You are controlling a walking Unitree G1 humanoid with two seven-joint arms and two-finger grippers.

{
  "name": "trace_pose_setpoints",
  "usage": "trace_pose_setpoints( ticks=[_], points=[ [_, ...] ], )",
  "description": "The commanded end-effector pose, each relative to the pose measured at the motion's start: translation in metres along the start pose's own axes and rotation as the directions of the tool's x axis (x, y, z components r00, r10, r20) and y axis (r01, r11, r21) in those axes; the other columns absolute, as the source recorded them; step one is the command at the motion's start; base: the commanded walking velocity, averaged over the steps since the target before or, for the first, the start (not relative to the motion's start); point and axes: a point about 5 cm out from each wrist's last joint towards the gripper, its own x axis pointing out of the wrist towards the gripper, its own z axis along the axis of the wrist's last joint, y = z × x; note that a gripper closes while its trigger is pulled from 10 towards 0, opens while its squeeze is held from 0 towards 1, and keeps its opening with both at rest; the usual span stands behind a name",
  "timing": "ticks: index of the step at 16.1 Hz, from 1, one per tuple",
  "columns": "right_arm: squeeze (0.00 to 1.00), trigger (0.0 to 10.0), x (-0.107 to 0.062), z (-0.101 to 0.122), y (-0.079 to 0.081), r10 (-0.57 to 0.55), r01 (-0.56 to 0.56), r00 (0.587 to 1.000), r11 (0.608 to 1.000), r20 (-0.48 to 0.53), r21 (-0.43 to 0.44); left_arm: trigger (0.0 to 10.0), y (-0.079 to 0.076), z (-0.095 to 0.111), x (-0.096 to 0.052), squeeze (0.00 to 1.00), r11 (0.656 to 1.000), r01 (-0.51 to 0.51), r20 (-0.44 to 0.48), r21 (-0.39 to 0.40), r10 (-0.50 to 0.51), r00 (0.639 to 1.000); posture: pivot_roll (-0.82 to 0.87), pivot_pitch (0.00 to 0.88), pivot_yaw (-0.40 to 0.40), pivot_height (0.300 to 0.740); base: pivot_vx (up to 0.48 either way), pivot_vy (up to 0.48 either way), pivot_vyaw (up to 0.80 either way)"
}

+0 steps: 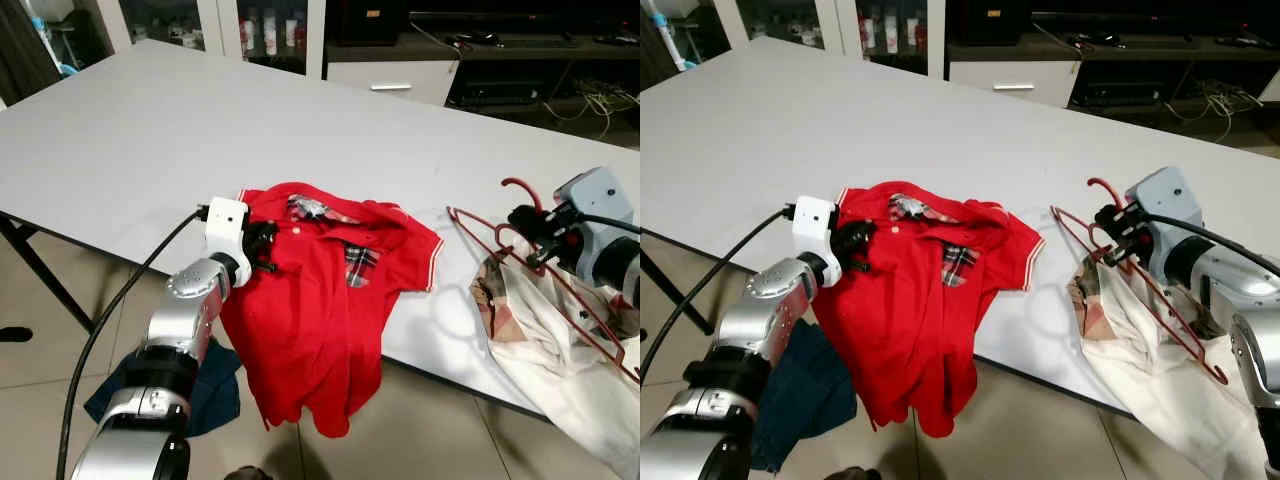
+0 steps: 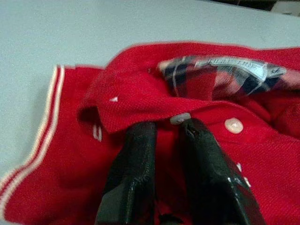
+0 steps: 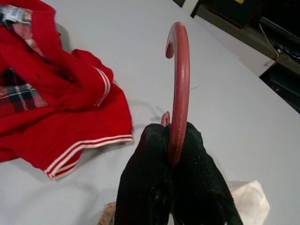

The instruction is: Hang hanger

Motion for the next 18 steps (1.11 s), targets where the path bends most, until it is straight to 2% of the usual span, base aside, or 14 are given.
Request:
trace_pose_setpoints(
  ticks=[1, 4, 6, 7, 14, 18],
  points=[
    [0.0, 10.0, -0.001, -0.001, 0.005, 0.026, -0.026, 1.0, 1.0, -0.003, 0.003, 10.0, -0.002, -0.003, 0.004, 0.0, 0.999, 0.016, -0.03, -0.029, -0.017, 0.999, 0.02, 0.099, -0.043, 0.74, 0.0, 0.0, 0.0],
    [0.0, 10.0, -0.003, -0.002, 0.007, 0.037, -0.037, 0.999, 0.999, -0.007, 0.003, 10.0, -0.004, -0.013, 0.01, 0.0, 0.997, 0.042, -0.068, -0.061, -0.046, 0.997, 0.01, 0.105, -0.048, 0.74, 0.0, 0.0, 0.0],
    [0.0, 10.0, -0.004, -0.001, 0.008, 0.038, -0.038, 0.999, 0.999, -0.007, 0.001, 10.0, -0.018, -0.014, 0.013, 0.0, 0.985, 0.159, -0.067, -0.07, -0.164, 0.984, 0.0, 0.106, -0.048, 0.74, 0.0, 0.0, 0.0],
    [0.0, 10.0, -0.005, -0.001, 0.007, 0.037, -0.037, 0.999, 0.999, -0.008, -0.002, 0.0, -0.023, -0.018, 0.013, 0.0, 0.979, 0.19, -0.078, -0.073, -0.196, 0.978, 0.0, 0.107, -0.049, 0.74, 0.0, 0.0, 0.0],
    [0.0, 10.0, -0.007, 0.0, 0.006, 0.025, -0.025, 1.0, 1.0, -0.003, -0.005, 0.0, -0.026, -0.023, 0.012, 0.0, 0.972, 0.209, -0.02, -0.106, -0.212, 0.977, 0.0, 0.111, -0.055, 0.74, 0.0, 0.0, 0.0],
    [0.0, 10.0, -0.018, 0.034, -0.009, 0.003, -0.02, 0.981, 0.996, 0.194, 0.082, 0.0, -0.023, -0.02, 0.012, 0.0, 0.979, 0.179, 0.007, -0.092, -0.18, 0.984, 0.0, 0.106, -0.054, 0.74, 0.307, 0.0, 0.0]
  ],
)
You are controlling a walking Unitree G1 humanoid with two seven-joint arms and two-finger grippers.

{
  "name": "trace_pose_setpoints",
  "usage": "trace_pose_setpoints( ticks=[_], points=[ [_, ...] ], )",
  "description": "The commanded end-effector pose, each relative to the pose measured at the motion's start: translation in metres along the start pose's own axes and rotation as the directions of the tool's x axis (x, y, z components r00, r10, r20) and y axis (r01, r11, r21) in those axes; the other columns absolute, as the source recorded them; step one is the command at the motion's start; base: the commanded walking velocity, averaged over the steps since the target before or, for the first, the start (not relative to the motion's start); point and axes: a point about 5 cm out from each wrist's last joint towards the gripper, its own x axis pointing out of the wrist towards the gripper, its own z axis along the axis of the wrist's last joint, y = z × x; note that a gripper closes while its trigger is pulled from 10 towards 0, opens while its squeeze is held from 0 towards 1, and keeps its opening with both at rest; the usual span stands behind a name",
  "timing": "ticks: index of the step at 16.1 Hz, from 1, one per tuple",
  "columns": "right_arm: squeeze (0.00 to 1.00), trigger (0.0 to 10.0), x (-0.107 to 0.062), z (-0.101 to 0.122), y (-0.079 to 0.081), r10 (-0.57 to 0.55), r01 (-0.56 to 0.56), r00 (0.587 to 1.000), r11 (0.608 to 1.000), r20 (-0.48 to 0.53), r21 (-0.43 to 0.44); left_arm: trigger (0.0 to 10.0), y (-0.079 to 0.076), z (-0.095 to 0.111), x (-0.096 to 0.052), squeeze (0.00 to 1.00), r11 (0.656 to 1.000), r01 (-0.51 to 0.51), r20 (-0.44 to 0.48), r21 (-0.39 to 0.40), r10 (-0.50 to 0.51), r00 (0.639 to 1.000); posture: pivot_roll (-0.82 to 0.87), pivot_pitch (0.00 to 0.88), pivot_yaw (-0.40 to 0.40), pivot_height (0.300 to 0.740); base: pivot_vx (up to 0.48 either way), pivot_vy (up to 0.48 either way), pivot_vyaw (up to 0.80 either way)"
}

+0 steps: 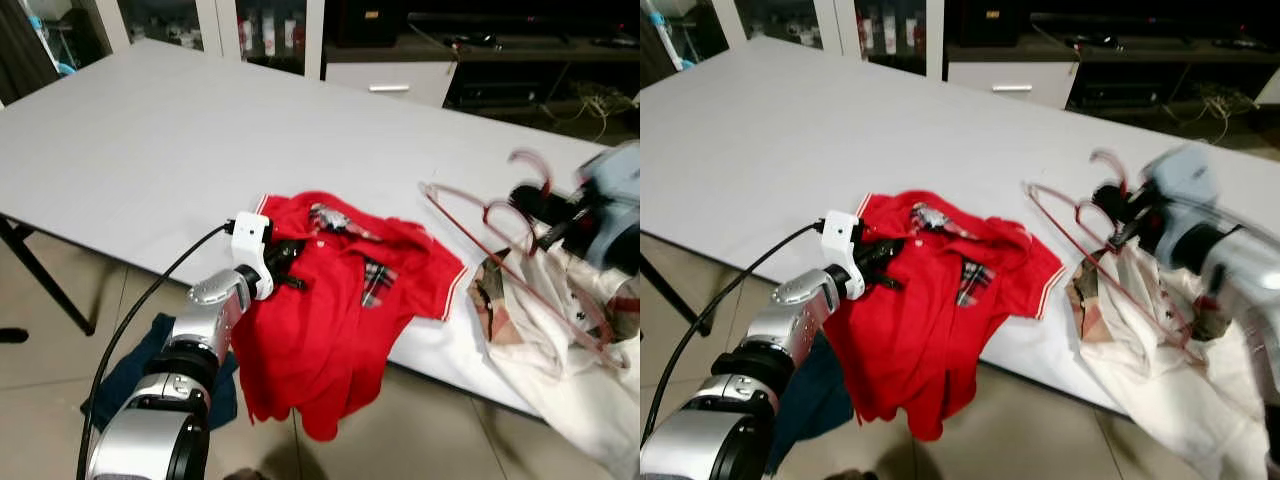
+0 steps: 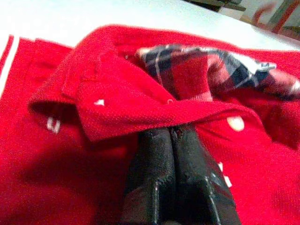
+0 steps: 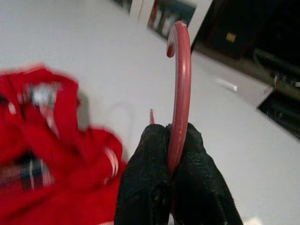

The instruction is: Hang hanger

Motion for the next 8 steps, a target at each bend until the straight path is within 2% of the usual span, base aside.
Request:
trace_pose_setpoints(
  ticks=[1, 2, 4, 5, 7, 8],
  points=[
    [0.0, 10.0, -0.008, 0.01, -0.009, -0.024, 0.025, 0.999, 0.999, 0.021, -0.021, 0.0, 0.001, 0.003, 0.001, 0.0, 1.0, -0.018, 0.015, 0.005, 0.017, 1.0, 0.0, 0.105, -0.054, 0.74, 0.326, 0.0, 0.0],
    [0.0, 10.0, -0.012, 0.011, -0.015, -0.048, 0.048, 0.999, 0.998, 0.008, -0.049, 0.0, 0.002, 0.003, 0.001, 0.0, 1.0, -0.027, 0.02, 0.005, 0.027, 0.999, 0.0, 0.104, -0.054, 0.74, 0.322, 0.0, 0.0],
    [0.0, 10.0, -0.021, 0.02, -0.017, -0.022, 0.023, 0.998, 1.0, 0.053, -0.02, 0.0, 0.003, 0.004, 0.001, 0.0, 0.999, -0.041, 0.024, 0.007, 0.041, 0.999, -0.01, 0.103, -0.054, 0.74, 0.285, 0.0, 0.0],
    [0.0, 10.0, -0.022, 0.021, -0.014, 0.004, -0.003, 0.998, 1.0, 0.062, -0.01, 0.0, 0.003, 0.005, 0.001, 0.0, 0.999, -0.044, 0.025, 0.008, 0.044, 0.999, -0.01, 0.103, -0.053, 0.74, 0.259, 0.0, 0.0],
    [0.0, 10.0, -0.024, 0.019, 0.006, 0.131, -0.131, 0.989, 0.991, 0.061, -0.008, 0.0, 0.004, 0.006, 0.002, 0.0, 0.998, -0.07, 0.033, 0.009, 0.069, 0.997, -0.01, 0.104, -0.053, 0.74, 0.0, -0.127, 0.0],
    [0.0, 10.0, -0.025, 0.012, 0.033, 0.268, -0.268, 0.962, 0.963, 0.048, -0.008, 2.1, 0.006, 0.01, 0.003, 0.0, 0.995, -0.098, 0.045, 0.003, 0.098, 0.994, -0.02, 0.103, -0.051, 0.74, 0.0, 0.0, 0.0]
  ],
)
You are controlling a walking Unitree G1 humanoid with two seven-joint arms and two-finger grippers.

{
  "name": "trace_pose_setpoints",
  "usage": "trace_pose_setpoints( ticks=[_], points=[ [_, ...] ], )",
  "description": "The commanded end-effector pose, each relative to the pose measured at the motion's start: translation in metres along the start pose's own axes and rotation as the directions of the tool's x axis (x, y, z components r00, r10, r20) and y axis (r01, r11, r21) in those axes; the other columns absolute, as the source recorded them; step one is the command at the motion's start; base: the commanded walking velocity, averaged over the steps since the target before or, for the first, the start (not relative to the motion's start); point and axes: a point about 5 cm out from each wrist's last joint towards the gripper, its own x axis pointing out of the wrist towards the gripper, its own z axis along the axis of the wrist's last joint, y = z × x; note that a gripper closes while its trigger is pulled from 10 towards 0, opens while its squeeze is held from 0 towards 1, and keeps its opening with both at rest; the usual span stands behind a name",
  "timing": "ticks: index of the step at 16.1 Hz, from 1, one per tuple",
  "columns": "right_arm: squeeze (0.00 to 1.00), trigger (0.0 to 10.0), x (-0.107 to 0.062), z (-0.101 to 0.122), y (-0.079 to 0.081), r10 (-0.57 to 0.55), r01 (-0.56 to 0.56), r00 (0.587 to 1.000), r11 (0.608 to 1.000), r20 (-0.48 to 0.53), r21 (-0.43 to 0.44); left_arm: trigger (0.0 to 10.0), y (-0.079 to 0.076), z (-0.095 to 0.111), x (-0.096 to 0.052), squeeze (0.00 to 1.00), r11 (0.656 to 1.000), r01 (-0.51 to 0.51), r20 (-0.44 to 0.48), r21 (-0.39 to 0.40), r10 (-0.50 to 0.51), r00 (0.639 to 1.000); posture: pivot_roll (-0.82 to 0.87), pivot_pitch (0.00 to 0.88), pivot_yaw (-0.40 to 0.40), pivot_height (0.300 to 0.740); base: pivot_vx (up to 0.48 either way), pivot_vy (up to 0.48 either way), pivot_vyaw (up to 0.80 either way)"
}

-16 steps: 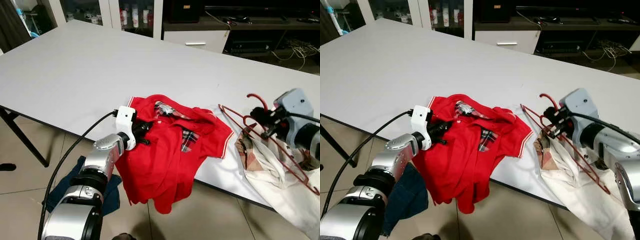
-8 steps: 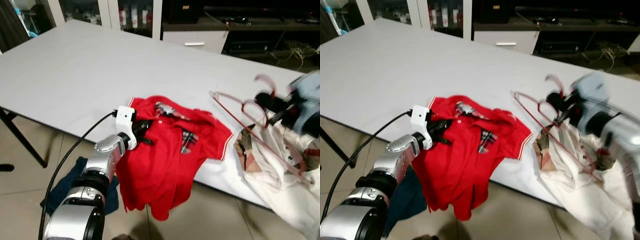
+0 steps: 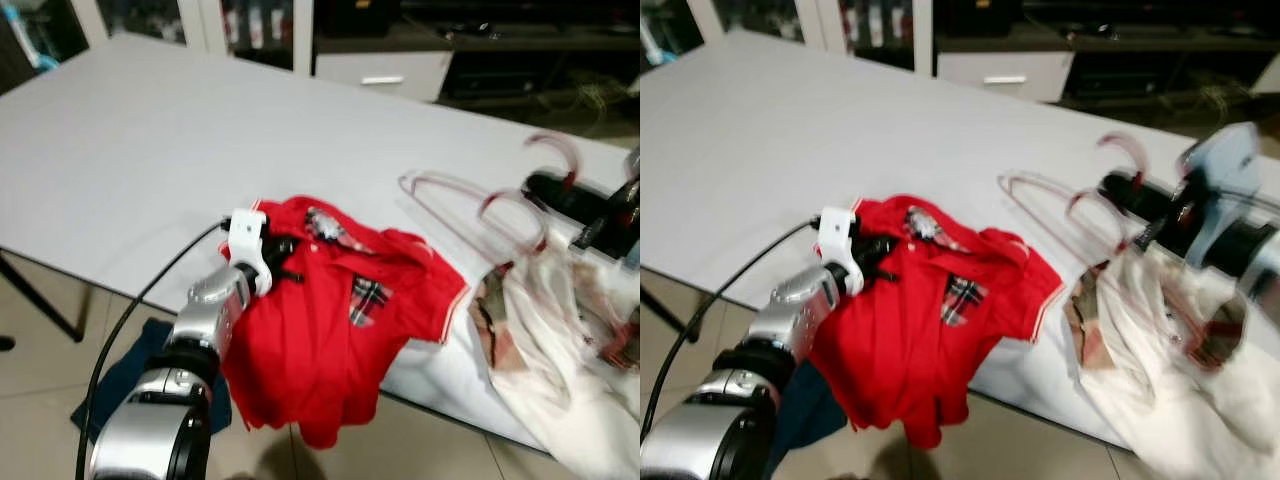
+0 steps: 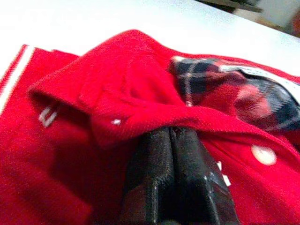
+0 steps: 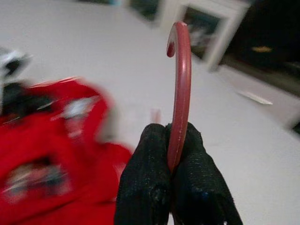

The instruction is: Hang hanger

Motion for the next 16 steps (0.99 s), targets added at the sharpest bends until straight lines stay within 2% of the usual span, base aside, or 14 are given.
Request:
trace_pose_setpoints(
  ticks=[1, 2, 3, 5, 7, 8, 9, 10, 11, 12, 13, 14, 15, 16],
  points=[
    [0.0, 10.0, 0.004, -0.001, 0.023, 0.132, -0.132, 0.991, 0.991, 0.002, 0.011, 2.4, 0.002, 0.001, 0.0, 0.0, 1.0, -0.027, 0.003, -0.004, 0.027, 1.0, -0.02, 0.103, -0.051, 0.74, 0.0, 0.0, 0.0],
    [0.0, 10.0, 0.004, -0.002, 0.026, 0.148, -0.148, 0.989, 0.989, 0.001, 0.015, 2.4, 0.002, 0.001, 0.0, 0.0, 1.0, -0.027, 0.004, -0.004, 0.027, 1.0, -0.02, 0.103, -0.051, 0.74, 0.0, 0.0, 0.0],
    [0.0, 10.0, 0.005, -0.004, 0.042, 0.246, -0.246, 0.969, 0.969, 0.009, 0.033, 3.0, 0.002, 0.002, 0.001, 0.0, 1.0, -0.026, 0.003, 0.004, 0.026, 1.0, -0.01, 0.101, -0.047, 0.74, 0.0, 0.0, 0.0],
    [0.0, 10.0, 0.002, -0.003, 0.053, 0.312, -0.312, 0.95, 0.949, 0.018, 0.034, 3.0, 0.003, 0.002, 0.001, 0.0, 1.0, -0.029, 0.0, 0.011, 0.029, 1.0, -0.01, 0.102, -0.044, 0.74, 0.0, 0.0, 0.0],
    [0.0, 10.0, 0.001, -0.003, 0.056, 0.322, -0.322, 0.947, 0.946, 0.02, 0.033, 3.0, 0.003, 0.002, 0.001, 0.0, 0.999, -0.031, -0.002, 0.015, 0.031, 1.0, -0.01, 0.102, -0.043, 0.74, 0.0, 0.0, 0.0],
    [0.0, 10.0, 0.0, -0.003, 0.057, 0.332, -0.332, 0.943, 0.942, 0.017, 0.037, 3.6, 0.003, 0.002, 0.001, 0.0, 0.999, -0.034, -0.004, 0.019, 0.034, 0.999, -0.01, 0.104, -0.043, 0.74, 0.0, 0.0, 0.0],
    [0.0, 10.0, 0.0, -0.004, 0.056, 0.321, -0.321, 0.947, 0.946, 0.01, 0.035, 3.6, 0.004, 0.001, 0.001, 0.0, 0.999, -0.035, -0.008, 0.022, 0.035, 0.999, -0.01, 0.106, -0.043, 0.74, 0.0, 0.0, 0.0],
    [0.0, 10.0, 0.002, -0.003, 0.05, 0.281, -0.281, 0.96, 0.959, 0.01, 0.039, 3.3, 0.004, 0.001, 0.001, 0.0, 0.999, -0.036, -0.009, 0.022, 0.036, 0.999, -0.01, 0.107, -0.043, 0.74, 0.0, 0.0, 0.0],
    [0.0, 10.0, 0.006, -0.003, 0.035, 0.171, -0.171, 0.985, 0.984, 0.007, 0.049, 2.8, 0.004, 0.001, 0.001, 0.0, 0.999, -0.035, -0.009, 0.022, 0.036, 0.999, -0.01, 0.107, -0.043, 0.74, 0.0, 0.0, 0.0],
    [0.0, 10.0, 0.008, -0.004, 0.012, 0.011, -0.011, 1.0, 0.997, 0.0, 0.081, 1.8, 0.003, 0.0, 0.001, 0.0, 0.999, -0.034, -0.01, 0.022, 0.034, 0.999, -0.01, 0.109, -0.044, 0.74, 0.0, 0.0, 0.0],
    [0.0, 10.0, 0.006, -0.002, -0.001, -0.064, 0.062, 0.998, 0.991, 0.012, 0.116, 1.5, 0.003, 0.0, 0.001, 0.0, 0.999, -0.034, -0.01, 0.023, 0.034, 0.999, -0.01, 0.11, -0.045, 0.74, 0.0, 0.0, 0.0],
    [0.0, 10.0, 0.003, 0.004, 0.002, -0.021, 0.015, 0.999, 0.993, 0.048, 0.119, 0.6, 0.002, 0.0, 0.001, 0.0, 0.999, -0.035, -0.011, 0.023, 0.035, 0.999, -0.01, 0.111, -0.045, 0.74, 0.0, 0.0, 0.0],
    [0.0, 10.0, 0.0, 0.01, 0.012, 0.055, -0.065, 0.994, 0.991, 0.09, 0.118, 0.6, 0.002, 0.0, 0.002, 0.0, 0.999, -0.035, -0.01, 0.022, 0.035, 0.999, -0.01, 0.111, -0.045, 0.74, 0.0, 0.0, 0.0],
    [0.0, 10.0, -0.002, 0.013, 0.02, 0.113, -0.127, 0.987, 0.985, 0.114, 0.116, 0.0, 0.002, 0.0, 0.002, 0.0, 0.999, -0.035, -0.01, 0.021, 0.035, 0.999, -0.02, 0.112, -0.045, 0.74, 0.0, 0.0, 0.0]
  ],
)
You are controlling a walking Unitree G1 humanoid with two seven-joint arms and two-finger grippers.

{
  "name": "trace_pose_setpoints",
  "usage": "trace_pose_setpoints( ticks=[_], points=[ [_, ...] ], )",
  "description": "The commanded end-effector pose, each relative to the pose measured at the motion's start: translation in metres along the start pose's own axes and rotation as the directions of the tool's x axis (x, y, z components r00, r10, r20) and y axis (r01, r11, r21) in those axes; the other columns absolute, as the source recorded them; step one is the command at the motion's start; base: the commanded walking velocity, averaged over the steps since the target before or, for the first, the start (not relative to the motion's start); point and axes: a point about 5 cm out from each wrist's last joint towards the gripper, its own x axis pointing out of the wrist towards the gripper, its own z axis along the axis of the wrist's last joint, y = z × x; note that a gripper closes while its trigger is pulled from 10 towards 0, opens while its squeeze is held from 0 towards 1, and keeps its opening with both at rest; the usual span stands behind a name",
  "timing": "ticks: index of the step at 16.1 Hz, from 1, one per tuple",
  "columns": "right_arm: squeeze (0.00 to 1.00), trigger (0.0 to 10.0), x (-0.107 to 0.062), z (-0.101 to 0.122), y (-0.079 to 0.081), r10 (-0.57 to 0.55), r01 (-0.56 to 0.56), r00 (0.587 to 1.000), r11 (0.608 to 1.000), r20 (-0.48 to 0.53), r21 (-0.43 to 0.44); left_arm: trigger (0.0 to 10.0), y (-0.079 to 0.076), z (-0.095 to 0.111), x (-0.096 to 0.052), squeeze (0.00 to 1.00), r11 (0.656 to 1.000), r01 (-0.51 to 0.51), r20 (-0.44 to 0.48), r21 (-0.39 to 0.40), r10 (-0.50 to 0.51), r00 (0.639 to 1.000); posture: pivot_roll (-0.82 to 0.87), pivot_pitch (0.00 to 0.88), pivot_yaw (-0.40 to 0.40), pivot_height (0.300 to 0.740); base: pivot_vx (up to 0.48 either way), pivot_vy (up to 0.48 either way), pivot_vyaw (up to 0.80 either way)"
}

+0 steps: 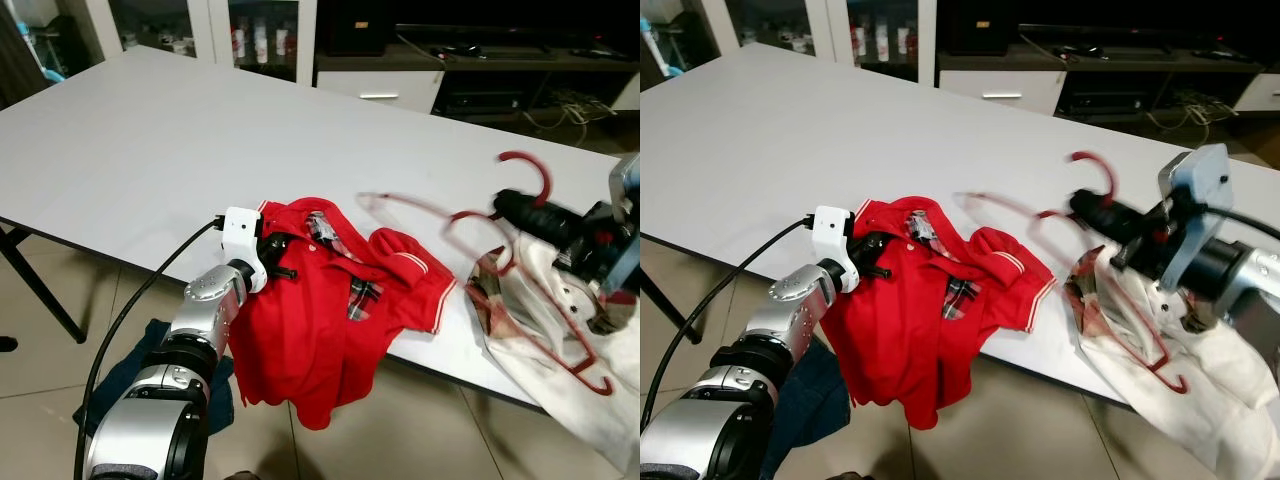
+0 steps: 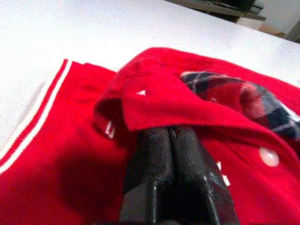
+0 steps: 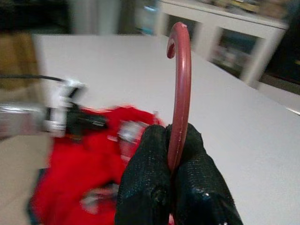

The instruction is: Hang hanger

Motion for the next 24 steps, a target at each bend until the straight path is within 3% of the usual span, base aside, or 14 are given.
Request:
trace_pose_setpoints(
  ticks=[1, 6, 11, 13, 19, 24],
  points=[
    [0.0, 10.0, -0.003, 0.004, 0.008, 0.059, -0.059, 0.998, 0.998, 0.017, -0.015, 0.0, -0.005, 0.004, 0.004, 0.0, 1.0, 0.024, 0.011, 0.015, -0.025, 1.0, -0.02, 0.111, -0.044, 0.74, 0.0, 0.0, 0.0],
    [0.0, 10.0, -0.003, 0.005, 0.013, 0.083, -0.083, 0.996, 0.997, 0.014, -0.008, 0.0, -0.009, 0.016, 0.006, 0.0, 0.999, 0.053, 0.083, 0.008, -0.054, 0.995, -0.02, 0.107, -0.043, 0.74, 0.0, 0.0, 0.0],
    [0.0, 10.0, -0.003, 0.002, 0.019, 0.126, -0.126, 0.992, 0.992, 0.012, -0.005, 0.0, -0.006, 0.051, 0.007, 0.0, 0.997, 0.062, 0.235, 0.047, -0.071, 0.969, -0.02, 0.101, -0.042, 0.74, 0.0, 0.0, 0.0],
    [0.0, 10.0, -0.004, 0.002, 0.029, 0.188, -0.188, 0.982, 0.982, 0.024, -0.009, 0.0, -0.005, 0.054, 0.007, 0.0, 0.997, 0.06, 0.255, 0.058, -0.073, 0.964, -0.02, 0.095, -0.04, 0.74, 0.0, 0.0, 0.0],
    [0.0, 10.0, -0.005, 0.002, 0.032, 0.211, -0.211, 0.977, 0.978, 0.037, -0.003, 0.0, 0.0, 0.065, 0.006, 0.0, 0.997, 0.048, 0.303, 0.068, -0.067, 0.951, -0.02, 0.094, -0.039, 0.74, 0.0, 0.0, 0.0],
    [0.0, 10.0, -0.002, -0.01, 0.049, 0.308, -0.309, 0.951, 0.949, 0.024, 0.056, 0.0, 0.005, 0.073, 0.004, 0.0, 0.997, 0.028, 0.334, 0.075, -0.051, 0.941, -0.02, 0.1, -0.045, 0.74, 0.0, 0.0, 0.0]
  ],
)
